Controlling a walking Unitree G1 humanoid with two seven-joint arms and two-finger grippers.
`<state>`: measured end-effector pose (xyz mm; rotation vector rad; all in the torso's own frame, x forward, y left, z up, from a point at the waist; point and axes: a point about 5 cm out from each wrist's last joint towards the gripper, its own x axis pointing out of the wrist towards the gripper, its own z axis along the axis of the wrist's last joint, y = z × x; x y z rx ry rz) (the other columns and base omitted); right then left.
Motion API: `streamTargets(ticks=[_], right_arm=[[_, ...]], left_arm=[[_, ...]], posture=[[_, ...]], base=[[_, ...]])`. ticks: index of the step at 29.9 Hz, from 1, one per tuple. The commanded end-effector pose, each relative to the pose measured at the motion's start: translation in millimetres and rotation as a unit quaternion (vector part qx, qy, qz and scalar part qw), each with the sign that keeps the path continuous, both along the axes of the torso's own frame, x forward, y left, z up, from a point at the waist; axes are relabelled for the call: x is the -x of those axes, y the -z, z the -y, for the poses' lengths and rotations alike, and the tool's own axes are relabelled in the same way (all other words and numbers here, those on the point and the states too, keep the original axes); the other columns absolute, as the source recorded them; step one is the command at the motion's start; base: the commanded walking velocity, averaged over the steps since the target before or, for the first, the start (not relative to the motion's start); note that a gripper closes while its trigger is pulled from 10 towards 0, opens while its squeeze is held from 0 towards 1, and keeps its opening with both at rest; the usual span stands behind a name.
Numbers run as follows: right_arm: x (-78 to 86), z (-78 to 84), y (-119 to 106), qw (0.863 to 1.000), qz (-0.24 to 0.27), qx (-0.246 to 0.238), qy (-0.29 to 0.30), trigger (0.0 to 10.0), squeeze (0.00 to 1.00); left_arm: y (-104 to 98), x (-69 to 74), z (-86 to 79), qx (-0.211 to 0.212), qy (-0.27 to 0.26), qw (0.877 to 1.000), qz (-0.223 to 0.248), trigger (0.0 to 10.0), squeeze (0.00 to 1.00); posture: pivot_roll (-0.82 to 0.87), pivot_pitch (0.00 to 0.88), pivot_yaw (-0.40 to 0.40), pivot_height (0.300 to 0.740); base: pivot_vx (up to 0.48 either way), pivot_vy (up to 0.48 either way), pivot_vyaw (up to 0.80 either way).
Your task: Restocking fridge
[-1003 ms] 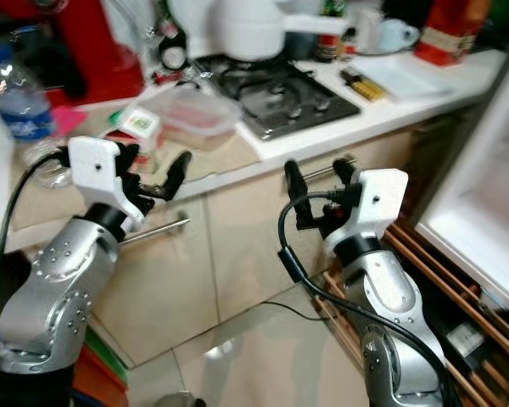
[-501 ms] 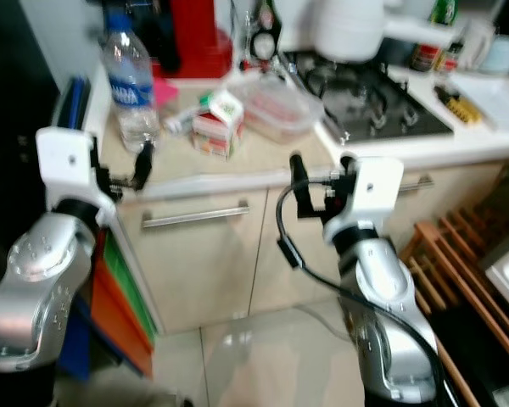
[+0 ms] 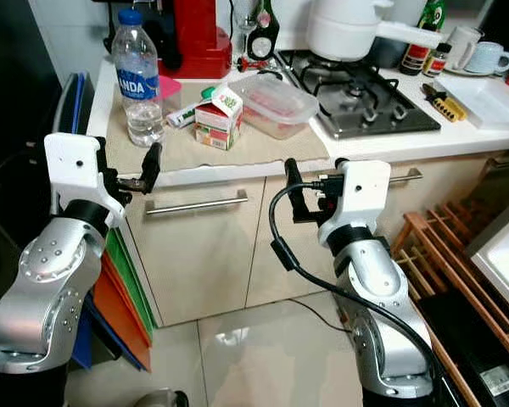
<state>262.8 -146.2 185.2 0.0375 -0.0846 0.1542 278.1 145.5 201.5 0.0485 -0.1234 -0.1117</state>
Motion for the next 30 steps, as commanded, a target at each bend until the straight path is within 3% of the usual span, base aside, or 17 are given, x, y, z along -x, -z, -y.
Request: streamTargets(ticks=[1, 19, 30], right_arm=[[0.3, 4.2, -1.0, 1.000, 0.004, 0.020, 0.018, 10.0, 0.00], [-5.3, -4.2, -3.3, 0.999, 0.020, 0.041, 0.001, 10.0, 0.00], [-5.3, -8.2, -6.8, 0.999, 0.032, 0.039, -0.011, 10.0, 0.00]], left_arm=[[0.4, -2.3, 0.5, 0.001, -0.001, 1.000, -0.004, 10.0, 0.00], [4.0, -3.7, -0.4, -0.015, -0.008, 1.000, -0.003, 10.0, 0.00], [0.6, -5.8, 3.4, -0.019, -0.001, 1.000, 0.008, 10.0, 0.00]], posture=[[-0.05, 0.050, -0.044, 0.740], [-0.07, 0.049, -0.056, 0.740], [-0.07, 0.054, -0.055, 0.740]], base=[[0.000, 0.000, 0.00], [0.000, 0.000, 0.00], [0.000, -0.419, 0.00]])
